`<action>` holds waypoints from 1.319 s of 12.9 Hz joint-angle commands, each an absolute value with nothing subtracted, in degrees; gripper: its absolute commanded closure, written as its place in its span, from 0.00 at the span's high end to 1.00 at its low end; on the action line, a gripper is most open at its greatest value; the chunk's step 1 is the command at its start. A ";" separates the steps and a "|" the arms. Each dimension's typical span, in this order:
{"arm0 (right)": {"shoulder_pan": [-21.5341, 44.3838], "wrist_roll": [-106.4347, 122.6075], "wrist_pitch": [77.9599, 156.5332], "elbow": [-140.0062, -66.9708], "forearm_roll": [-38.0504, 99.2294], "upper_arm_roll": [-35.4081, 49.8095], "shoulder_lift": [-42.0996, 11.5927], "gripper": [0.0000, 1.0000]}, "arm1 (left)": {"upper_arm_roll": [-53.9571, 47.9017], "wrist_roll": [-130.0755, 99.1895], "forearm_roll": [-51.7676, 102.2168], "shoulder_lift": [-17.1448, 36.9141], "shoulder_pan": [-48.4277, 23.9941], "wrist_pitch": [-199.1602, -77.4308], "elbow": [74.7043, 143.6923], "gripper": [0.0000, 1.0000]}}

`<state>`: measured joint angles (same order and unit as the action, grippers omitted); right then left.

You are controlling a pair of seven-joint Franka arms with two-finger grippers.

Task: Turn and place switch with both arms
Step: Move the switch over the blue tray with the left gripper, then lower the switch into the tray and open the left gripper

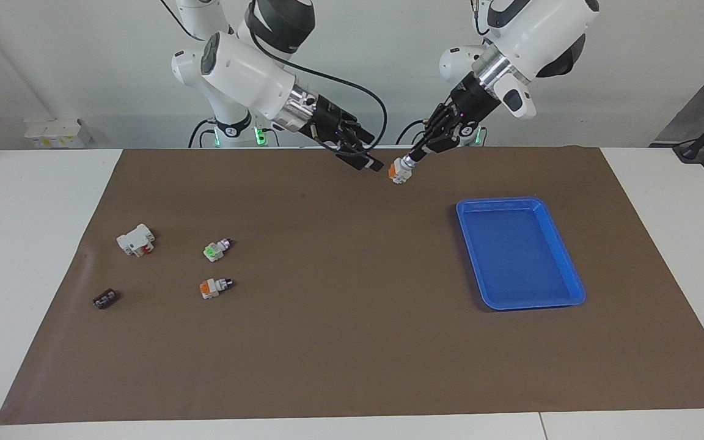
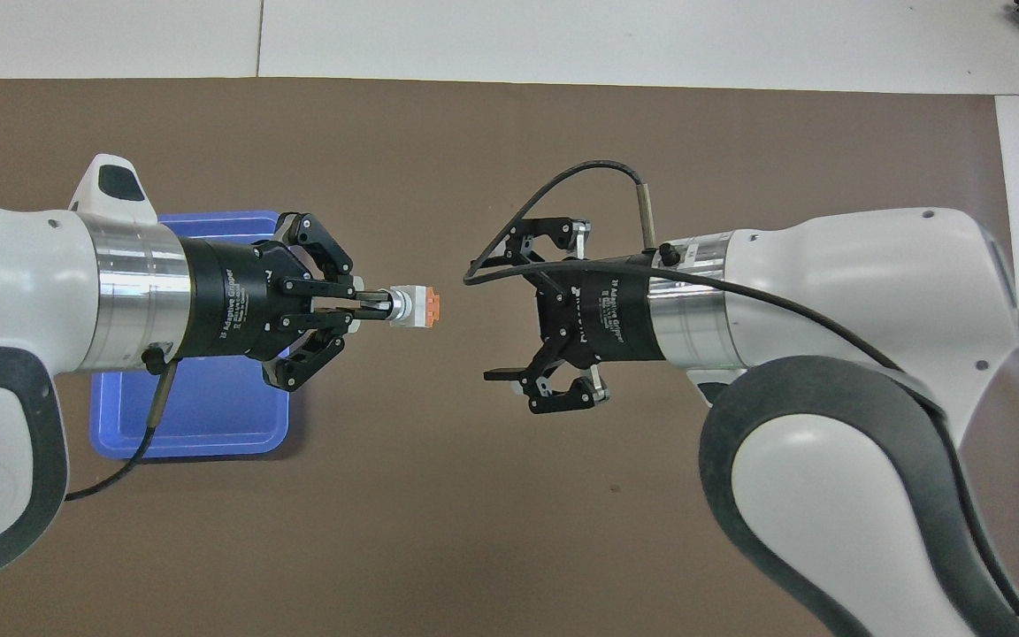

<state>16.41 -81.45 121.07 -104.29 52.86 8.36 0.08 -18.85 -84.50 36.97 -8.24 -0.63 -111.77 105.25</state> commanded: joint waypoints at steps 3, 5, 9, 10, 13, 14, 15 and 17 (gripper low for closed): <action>13.89 -73.15 119.71 -104.50 35.21 8.79 3.16 1.00 | -16.54 -73.58 31.56 -12.39 0.09 -112.06 112.31 0.00; 13.28 -66.40 119.80 -104.59 27.02 8.79 3.16 1.00 | -13.46 -66.22 30.59 -13.44 0.00 -112.32 114.68 0.00; 6.43 -46.90 117.00 -104.85 19.00 8.79 3.16 1.00 | -9.50 -50.40 25.94 -14.68 0.00 -113.64 118.73 0.00; 4.85 -41.36 115.33 -104.77 15.94 8.79 3.16 1.00 | -8.88 -46.62 24.88 -14.68 0.00 -114.16 119.44 0.00; 4.39 -28.96 109.97 -104.41 4.60 5.55 3.69 1.00 | -6.16 -36.33 22.85 -14.07 -0.09 -119.07 123.47 0.00; 4.39 -24.91 108.99 -104.41 3.70 4.06 4.21 1.00 | -5.11 -33.17 22.85 -13.71 -0.44 -121.27 125.05 0.00; 4.31 -21.04 108.20 -103.89 3.69 1.78 4.39 1.00 | -4.92 -30.18 22.76 -12.84 -0.35 -122.94 126.20 0.00; 4.39 -14.45 104.52 -101.18 3.43 -0.96 4.48 1.00 | -4.40 -26.29 21.72 -9.51 -0.09 -125.23 126.04 0.00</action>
